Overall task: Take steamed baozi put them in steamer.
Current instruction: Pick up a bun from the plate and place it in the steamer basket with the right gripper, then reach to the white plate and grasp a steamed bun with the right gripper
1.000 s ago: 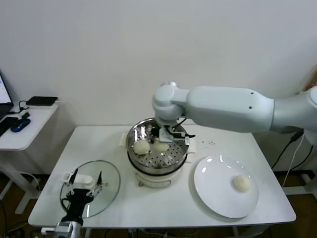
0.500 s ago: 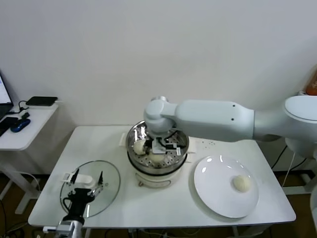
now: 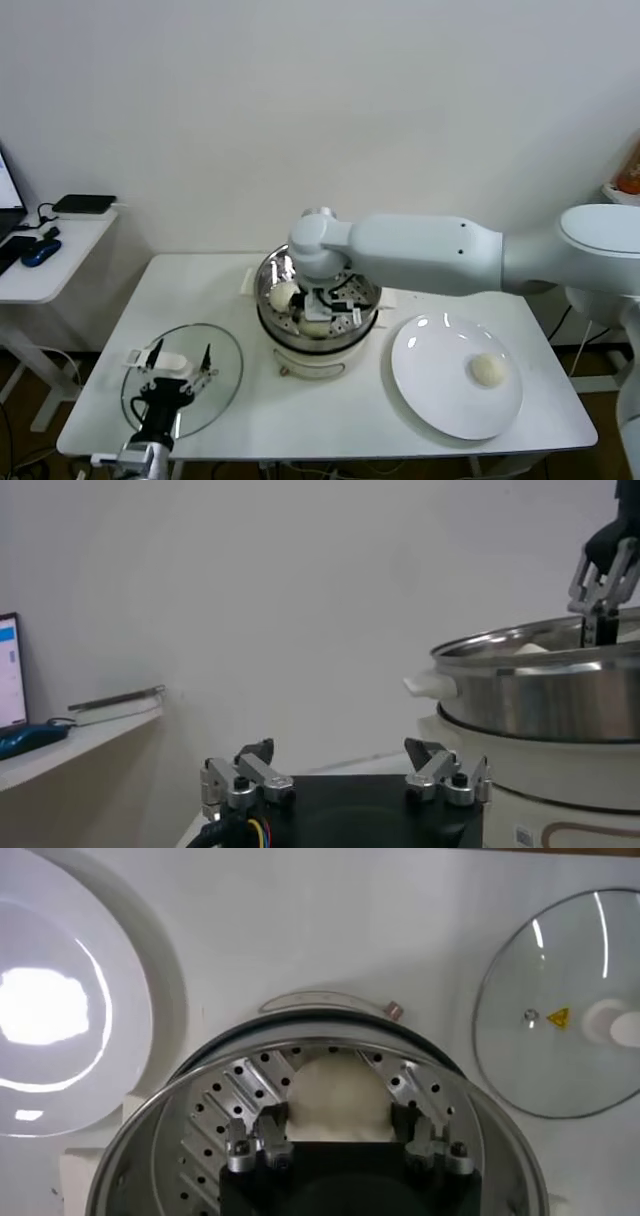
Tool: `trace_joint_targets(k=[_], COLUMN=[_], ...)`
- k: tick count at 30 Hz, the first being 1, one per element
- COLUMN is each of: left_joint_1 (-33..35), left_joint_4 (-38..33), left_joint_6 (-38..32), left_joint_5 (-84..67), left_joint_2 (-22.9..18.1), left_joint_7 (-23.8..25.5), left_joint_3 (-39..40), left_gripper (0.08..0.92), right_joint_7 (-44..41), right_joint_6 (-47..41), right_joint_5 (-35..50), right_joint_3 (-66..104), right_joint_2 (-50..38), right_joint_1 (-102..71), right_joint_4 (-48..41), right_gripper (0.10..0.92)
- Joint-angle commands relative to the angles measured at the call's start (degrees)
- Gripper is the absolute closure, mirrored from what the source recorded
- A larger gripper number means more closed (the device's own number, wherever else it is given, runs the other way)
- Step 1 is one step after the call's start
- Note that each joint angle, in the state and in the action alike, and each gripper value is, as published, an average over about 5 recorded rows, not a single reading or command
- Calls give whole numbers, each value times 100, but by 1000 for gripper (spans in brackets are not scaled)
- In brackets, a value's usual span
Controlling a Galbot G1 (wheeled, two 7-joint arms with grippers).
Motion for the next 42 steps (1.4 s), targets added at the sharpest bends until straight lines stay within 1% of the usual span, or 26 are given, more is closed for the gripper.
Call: trace_joint_targets(k=[1, 7, 9, 12, 15, 21, 28, 32, 35, 40, 42], left_joint_1=[-18, -17, -19, -22, -22, -32, -47, -43, -29, -4, 14], left_joint_4=[-11, 12, 16, 16, 14, -6, -29, -31, -43, -60, -89], left_joint_6=[22, 15, 14, 15, 17, 31, 49, 37, 21, -30, -42], left_joint_5=[3, 22, 24, 23, 26, 42, 46, 32, 2, -58, -118], left_joint_2=[10, -11, -12, -11, -15, -23, -26, -4, 27, 105, 148], left_joint_7=[-1, -1, -1, -2, -3, -5, -8, -11, -10, 4, 23], left_joint_3=[2, 22, 21, 17, 21, 41, 65, 72, 75, 120, 153], left_gripper=[177, 177, 177, 177, 177, 177, 177, 177, 177, 177, 177], right_joint_7=[9, 50, 59, 47, 9, -54, -165, -183, -162, -103, -84], right_joint_6=[7, 24, 40, 74, 136, 315, 439, 111, -392, -1302, -1610], right_joint_5=[-23, -26, -26, -30, -45, 91, 690, 1254, 2036, 3608, 4043], right_joint_3=[1, 0, 1, 15, 55, 170, 307, 179, -234, -1051, -1336], right_joint_2=[24, 1, -8, -28, -53, -152, -603, -1086, -1562, -2422, -2803], right_joint_1=[-75, -104, -97, -77, -46, 164, 777, 1227, 1627, 2218, 2377], right_joint_4=[-4, 7, 6, 2, -7, -51, 22, 53, 90, 212, 254], right_gripper=[347, 340, 316, 251, 210, 203, 203, 203, 203, 203, 203])
